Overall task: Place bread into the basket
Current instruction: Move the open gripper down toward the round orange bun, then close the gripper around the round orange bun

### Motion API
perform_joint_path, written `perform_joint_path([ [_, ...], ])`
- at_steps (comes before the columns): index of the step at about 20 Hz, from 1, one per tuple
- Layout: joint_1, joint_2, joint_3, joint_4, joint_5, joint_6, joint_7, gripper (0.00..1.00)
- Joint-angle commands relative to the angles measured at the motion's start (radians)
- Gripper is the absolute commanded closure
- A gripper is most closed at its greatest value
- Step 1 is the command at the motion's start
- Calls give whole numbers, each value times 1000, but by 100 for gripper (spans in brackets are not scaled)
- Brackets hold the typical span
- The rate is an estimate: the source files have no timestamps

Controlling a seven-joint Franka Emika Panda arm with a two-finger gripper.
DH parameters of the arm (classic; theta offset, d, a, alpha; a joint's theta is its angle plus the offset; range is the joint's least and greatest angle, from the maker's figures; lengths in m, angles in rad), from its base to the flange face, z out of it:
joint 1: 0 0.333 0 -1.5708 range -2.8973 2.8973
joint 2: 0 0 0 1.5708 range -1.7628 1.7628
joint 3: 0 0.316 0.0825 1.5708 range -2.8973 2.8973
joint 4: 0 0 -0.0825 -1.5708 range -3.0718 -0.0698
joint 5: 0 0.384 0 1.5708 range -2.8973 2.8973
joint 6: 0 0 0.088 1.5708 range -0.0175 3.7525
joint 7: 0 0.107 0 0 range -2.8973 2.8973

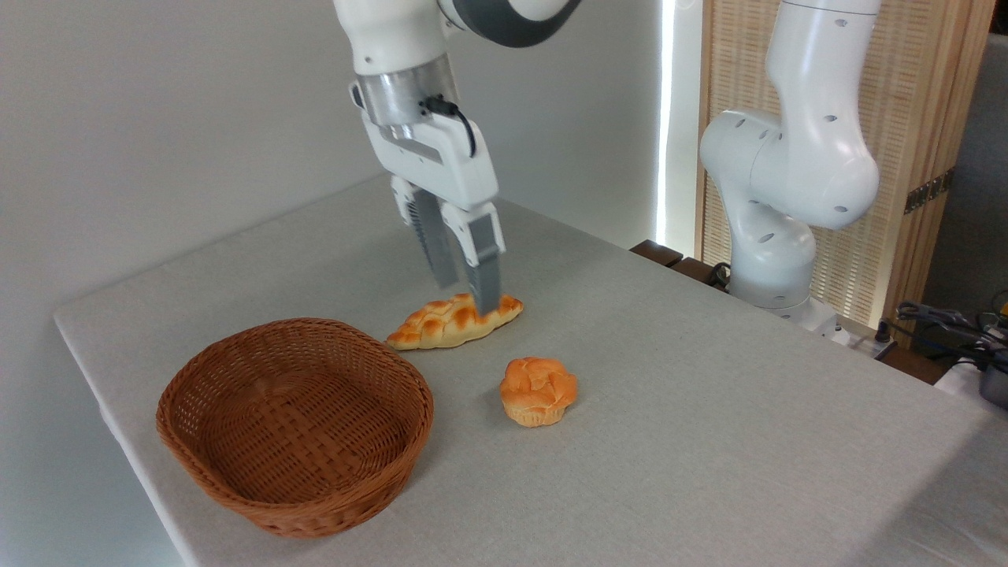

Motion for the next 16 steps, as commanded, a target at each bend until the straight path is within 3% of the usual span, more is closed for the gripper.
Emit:
perform_joint_path([
  [1,-3,-27,35,-138,87,71,20,0],
  [5,-2,-21,52,-241,127,200,20,0],
  [14,-3,-16,69,-283,141,225,18,1],
  [16,-3,-16,69,-298,141,251,17,16],
])
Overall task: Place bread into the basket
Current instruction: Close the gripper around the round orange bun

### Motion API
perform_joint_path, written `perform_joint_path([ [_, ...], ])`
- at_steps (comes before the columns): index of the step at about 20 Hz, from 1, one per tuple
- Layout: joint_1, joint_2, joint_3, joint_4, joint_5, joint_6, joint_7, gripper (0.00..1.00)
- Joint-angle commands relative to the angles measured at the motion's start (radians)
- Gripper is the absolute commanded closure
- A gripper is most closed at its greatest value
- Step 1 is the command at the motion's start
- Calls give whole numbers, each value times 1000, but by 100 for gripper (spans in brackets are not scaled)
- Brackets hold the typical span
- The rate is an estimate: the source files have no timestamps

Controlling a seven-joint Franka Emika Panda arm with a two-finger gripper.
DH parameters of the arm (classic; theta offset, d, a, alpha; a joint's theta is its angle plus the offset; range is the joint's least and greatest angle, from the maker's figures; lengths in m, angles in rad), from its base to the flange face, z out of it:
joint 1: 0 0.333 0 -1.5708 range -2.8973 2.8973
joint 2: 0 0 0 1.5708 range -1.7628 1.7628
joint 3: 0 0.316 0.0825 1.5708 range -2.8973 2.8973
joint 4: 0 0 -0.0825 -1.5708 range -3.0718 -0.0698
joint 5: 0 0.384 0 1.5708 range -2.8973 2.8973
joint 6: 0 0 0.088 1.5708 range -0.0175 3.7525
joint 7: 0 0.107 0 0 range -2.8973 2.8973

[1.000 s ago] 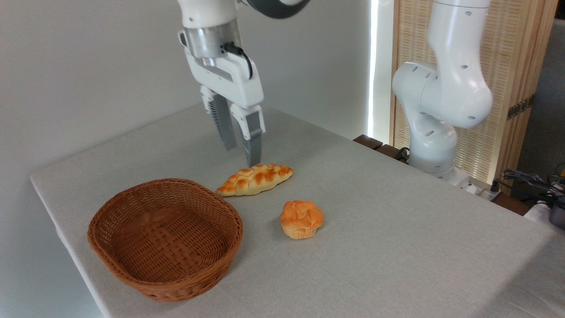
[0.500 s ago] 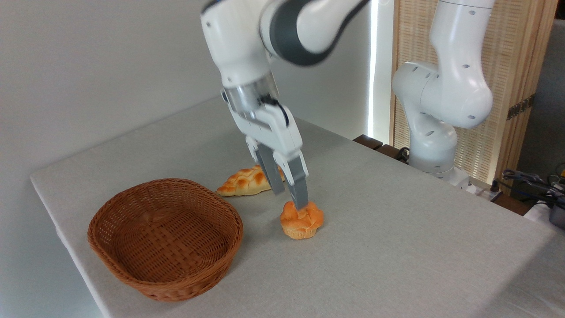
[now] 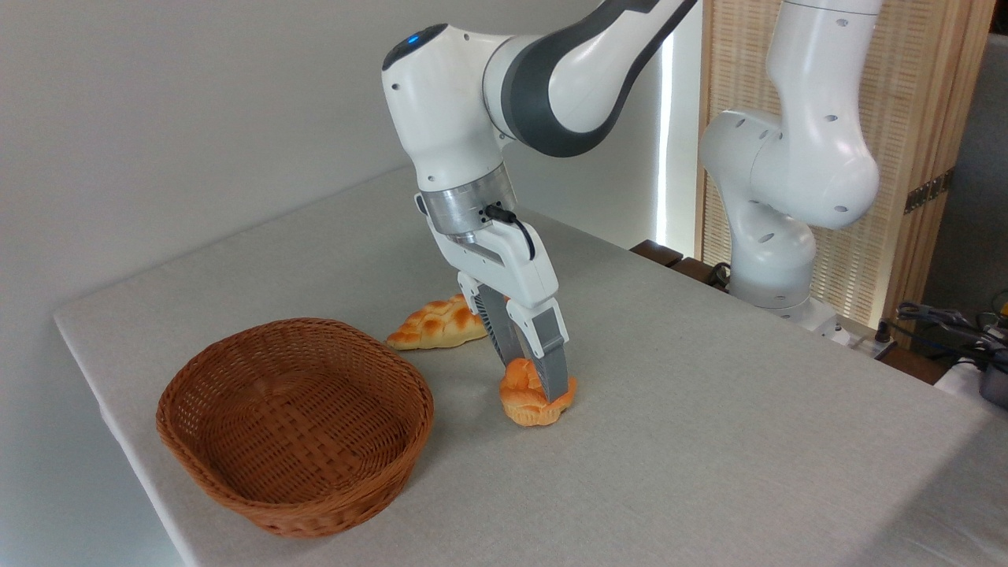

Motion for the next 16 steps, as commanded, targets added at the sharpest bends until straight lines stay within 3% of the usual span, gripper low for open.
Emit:
perform_joint_path([
  [1,-5,-15,11,-46,19,57,12,29],
  [4,-5,-15,11,-50,19,57,12,64],
  [6,-5,-14,11,-52,19,57,12,77],
  [16,-7,-18,11,-43,19,40,14,78],
])
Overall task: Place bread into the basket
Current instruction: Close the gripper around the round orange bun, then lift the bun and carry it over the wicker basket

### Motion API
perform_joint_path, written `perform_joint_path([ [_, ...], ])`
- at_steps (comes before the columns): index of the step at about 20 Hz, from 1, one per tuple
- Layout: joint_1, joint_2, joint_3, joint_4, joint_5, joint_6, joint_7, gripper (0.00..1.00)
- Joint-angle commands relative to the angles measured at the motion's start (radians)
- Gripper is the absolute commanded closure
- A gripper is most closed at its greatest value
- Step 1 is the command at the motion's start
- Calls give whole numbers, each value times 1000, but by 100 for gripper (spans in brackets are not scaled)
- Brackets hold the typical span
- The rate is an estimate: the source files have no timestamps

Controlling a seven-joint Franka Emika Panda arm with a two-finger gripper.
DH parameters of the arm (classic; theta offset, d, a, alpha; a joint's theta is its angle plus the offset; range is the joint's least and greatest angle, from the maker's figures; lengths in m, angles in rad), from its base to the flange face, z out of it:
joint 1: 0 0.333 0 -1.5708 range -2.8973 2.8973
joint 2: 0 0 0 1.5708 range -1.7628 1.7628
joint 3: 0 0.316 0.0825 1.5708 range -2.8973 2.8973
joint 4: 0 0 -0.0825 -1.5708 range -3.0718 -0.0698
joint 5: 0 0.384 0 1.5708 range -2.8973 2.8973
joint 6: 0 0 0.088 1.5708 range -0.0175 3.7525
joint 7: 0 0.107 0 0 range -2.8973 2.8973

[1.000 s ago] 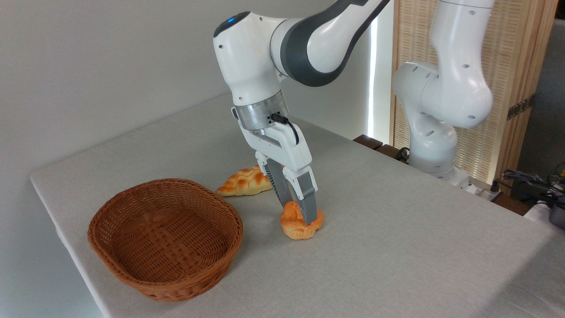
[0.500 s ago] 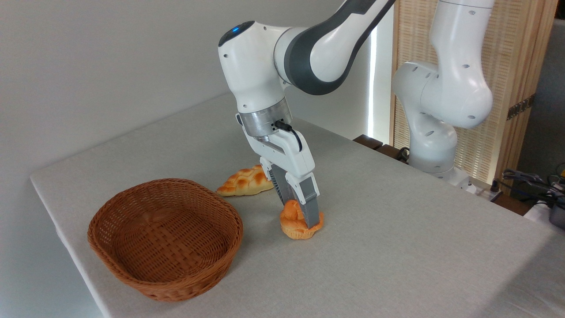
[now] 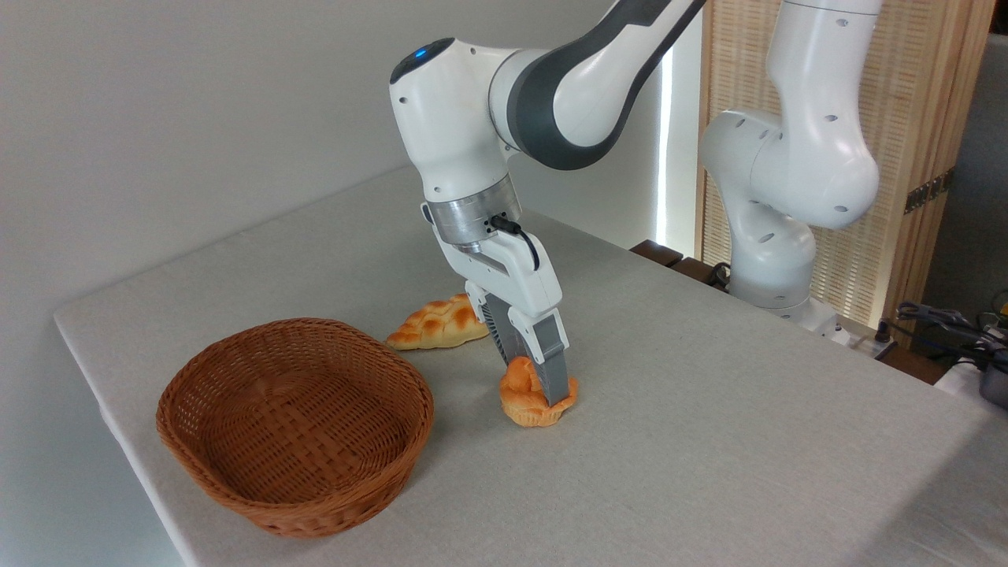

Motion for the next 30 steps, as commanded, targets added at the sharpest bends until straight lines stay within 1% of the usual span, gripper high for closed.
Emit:
perform_joint_path([
  [1,-6,-19,11,-8,17,-4,15,78],
  [6,-9,-19,11,52,16,-57,17,78],
  [8,-9,-18,11,100,11,-82,17,77],
  [10,-9,-6,11,167,-7,-99,15,77],
  [12,-10,28,11,250,-47,-97,14,77],
  [14,-9,83,11,351,-84,-88,15,74],
  [16,-9,150,11,440,-98,-80,15,73],
  [18,-9,223,11,512,-99,-48,15,71],
  [21,-9,266,11,516,-93,94,14,52],
  [22,-9,277,11,514,-92,119,14,51],
  [23,-9,287,11,514,-85,130,15,48],
  [25,-9,297,10,509,-75,133,17,32],
  [26,-9,298,10,506,-62,133,17,26],
  [28,-9,303,10,500,-39,131,18,5],
  [29,-9,304,8,499,-38,131,18,0],
  [30,-9,307,3,494,-35,133,18,0],
])
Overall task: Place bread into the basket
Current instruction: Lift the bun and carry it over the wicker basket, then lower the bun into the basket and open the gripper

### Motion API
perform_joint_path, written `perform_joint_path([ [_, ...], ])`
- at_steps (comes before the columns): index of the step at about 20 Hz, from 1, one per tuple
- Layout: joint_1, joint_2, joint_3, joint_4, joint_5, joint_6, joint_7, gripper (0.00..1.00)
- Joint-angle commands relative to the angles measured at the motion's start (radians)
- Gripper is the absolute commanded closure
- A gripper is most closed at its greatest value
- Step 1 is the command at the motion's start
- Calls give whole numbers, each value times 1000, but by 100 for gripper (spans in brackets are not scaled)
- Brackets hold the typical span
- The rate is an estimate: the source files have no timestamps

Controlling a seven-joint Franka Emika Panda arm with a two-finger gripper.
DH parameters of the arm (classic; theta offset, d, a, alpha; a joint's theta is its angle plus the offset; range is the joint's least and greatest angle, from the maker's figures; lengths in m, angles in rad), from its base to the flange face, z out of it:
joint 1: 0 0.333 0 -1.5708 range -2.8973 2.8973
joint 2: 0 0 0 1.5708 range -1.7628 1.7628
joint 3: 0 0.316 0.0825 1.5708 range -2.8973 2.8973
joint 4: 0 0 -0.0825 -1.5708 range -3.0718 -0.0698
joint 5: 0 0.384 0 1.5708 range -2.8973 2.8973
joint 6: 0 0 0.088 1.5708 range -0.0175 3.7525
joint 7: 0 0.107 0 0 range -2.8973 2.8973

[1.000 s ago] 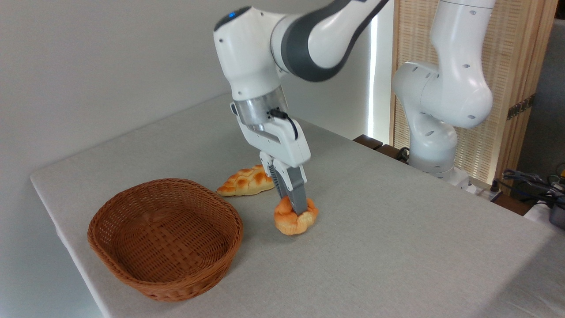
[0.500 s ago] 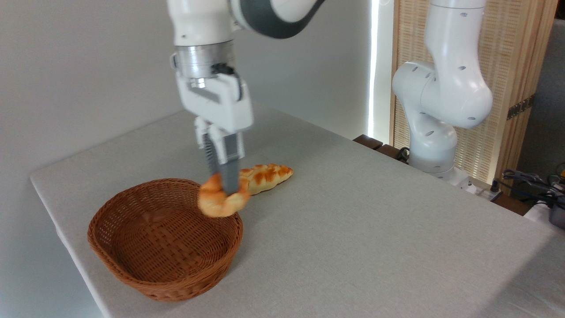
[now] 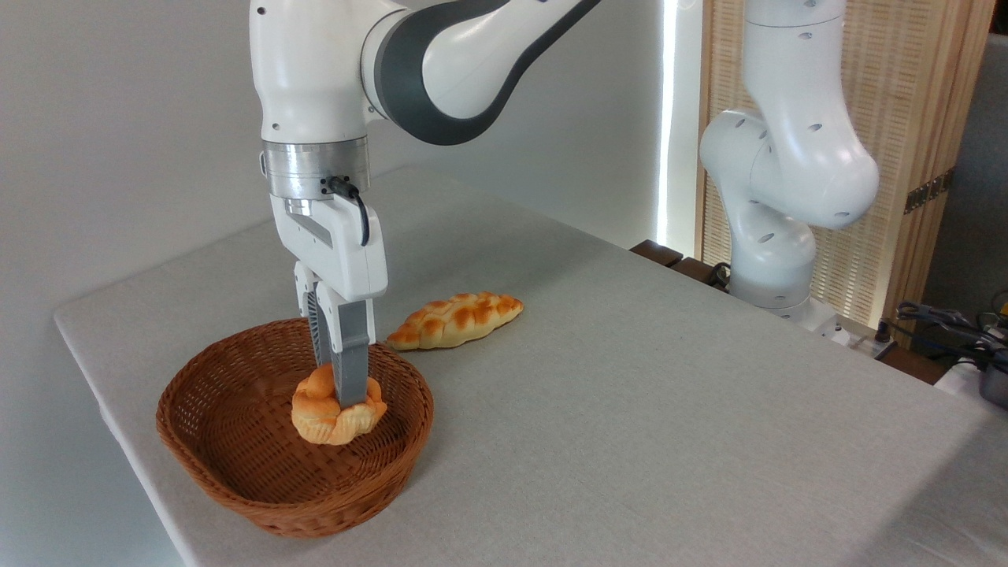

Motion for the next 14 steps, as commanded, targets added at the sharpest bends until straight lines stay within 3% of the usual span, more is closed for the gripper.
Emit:
perform_joint_path([
  [1,-7,9,2,-7,20,5,17,0],
  [14,-5,10,-1,-26,20,8,16,0],
])
